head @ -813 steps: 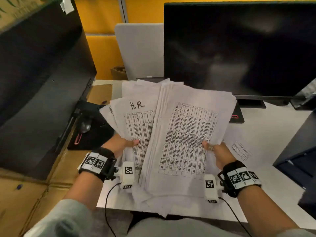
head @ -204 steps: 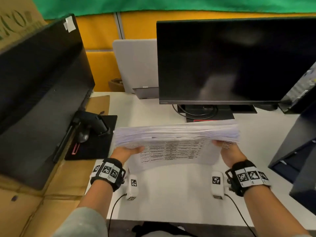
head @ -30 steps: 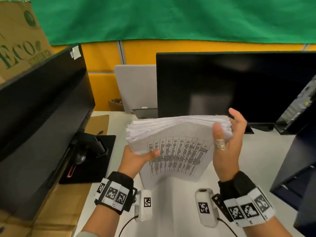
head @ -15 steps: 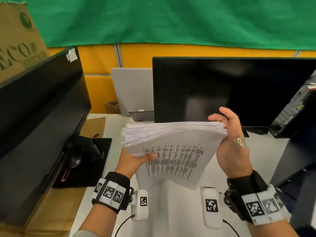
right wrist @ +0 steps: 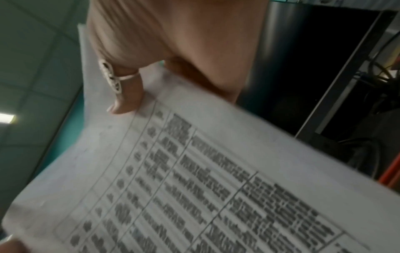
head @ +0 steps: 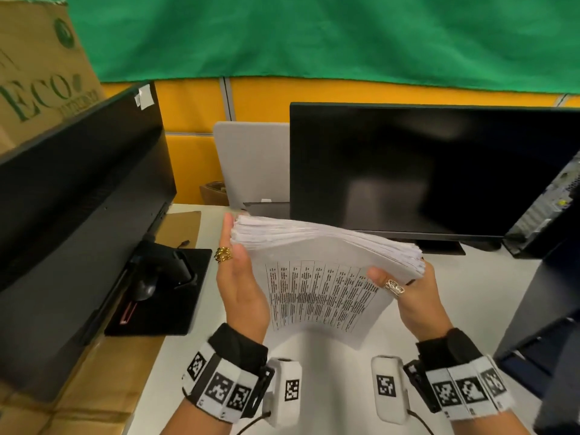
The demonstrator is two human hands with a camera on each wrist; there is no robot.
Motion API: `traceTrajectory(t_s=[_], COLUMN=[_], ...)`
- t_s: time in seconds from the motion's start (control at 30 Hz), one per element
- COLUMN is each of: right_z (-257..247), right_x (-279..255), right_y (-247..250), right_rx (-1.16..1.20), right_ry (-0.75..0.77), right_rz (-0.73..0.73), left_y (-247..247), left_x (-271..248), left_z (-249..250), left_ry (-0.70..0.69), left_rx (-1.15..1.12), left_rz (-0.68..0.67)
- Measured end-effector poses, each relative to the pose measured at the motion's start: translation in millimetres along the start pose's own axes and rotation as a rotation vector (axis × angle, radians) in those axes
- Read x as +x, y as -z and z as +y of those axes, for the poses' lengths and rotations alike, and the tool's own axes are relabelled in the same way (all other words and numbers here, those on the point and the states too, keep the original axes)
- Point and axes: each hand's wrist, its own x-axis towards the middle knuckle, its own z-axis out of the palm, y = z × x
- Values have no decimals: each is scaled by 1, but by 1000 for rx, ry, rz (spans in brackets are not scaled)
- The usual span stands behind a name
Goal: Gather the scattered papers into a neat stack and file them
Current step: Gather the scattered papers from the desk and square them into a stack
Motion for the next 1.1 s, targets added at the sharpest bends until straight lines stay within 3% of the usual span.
traceTrajectory(t_s=[0.17, 0.27, 0.33, 0.43, 0.5, 0.57, 0.63, 0.73, 0.8, 0.93, 1.1], right_z=[-6, -10, -11, -10, -8, -6, -8, -10, -9, -5, -2], right_x=[0, -3, -4, -4, -4, -3, -2, 1, 3, 5, 9], right_y=[-11, -16, -15, -15, -16, -15, -15, -14, -12, -13, -10], right_rx=[53, 20, 27, 36, 32, 42, 24, 12, 15, 12, 7], right_ry=[-2, 11, 19, 29, 21, 4, 11, 19, 16, -2, -29], right_rz=[-2, -24, -16, -21, -7, 15, 6, -2, 0, 26, 42], left_y=[4, 6, 8, 10, 7, 7, 12, 23, 31, 35, 32], left_x=[12, 16, 14, 12, 8, 7, 8, 12, 14, 19, 18], left_z=[-4, -5, -7, -11, -9, -7, -3, 1, 0, -1, -3], left_ry=[-42, 33, -47, -20, -12, -155, -444, -786, -922, -1041, -1120], left_rx=[8, -34, -57, -174, -35, 230, 451, 883, 1151, 1247, 1152], left_rz=[98, 10, -11, 11, 73, 191, 244, 68, 19, 131, 188])
